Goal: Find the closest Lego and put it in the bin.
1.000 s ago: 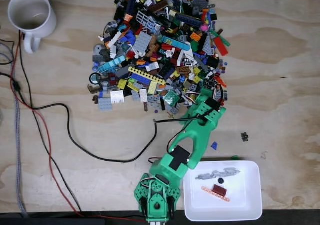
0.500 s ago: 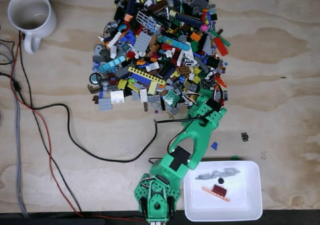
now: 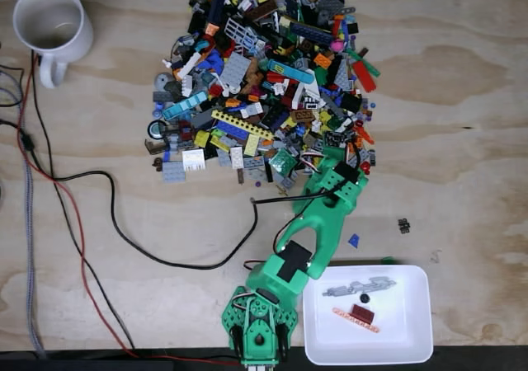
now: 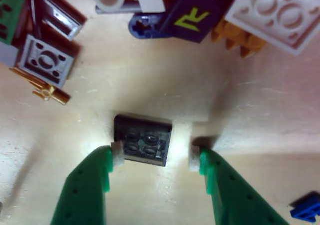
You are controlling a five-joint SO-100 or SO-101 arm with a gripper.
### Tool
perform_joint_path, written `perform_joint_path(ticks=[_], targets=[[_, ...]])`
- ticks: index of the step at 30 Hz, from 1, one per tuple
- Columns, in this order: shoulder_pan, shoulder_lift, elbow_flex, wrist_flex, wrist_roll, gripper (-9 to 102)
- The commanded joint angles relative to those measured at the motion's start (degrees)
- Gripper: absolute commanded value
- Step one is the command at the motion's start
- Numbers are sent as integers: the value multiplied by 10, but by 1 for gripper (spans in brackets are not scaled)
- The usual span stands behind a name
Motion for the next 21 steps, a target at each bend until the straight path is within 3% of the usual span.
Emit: perform_joint_path(ticks=[1,6,14,21], targets=[[-1,39,0,12,11,21],[-24,82,13,14,60,21],[-47,239,171,-73,92,21],[-76,250,161,-83,152,21]])
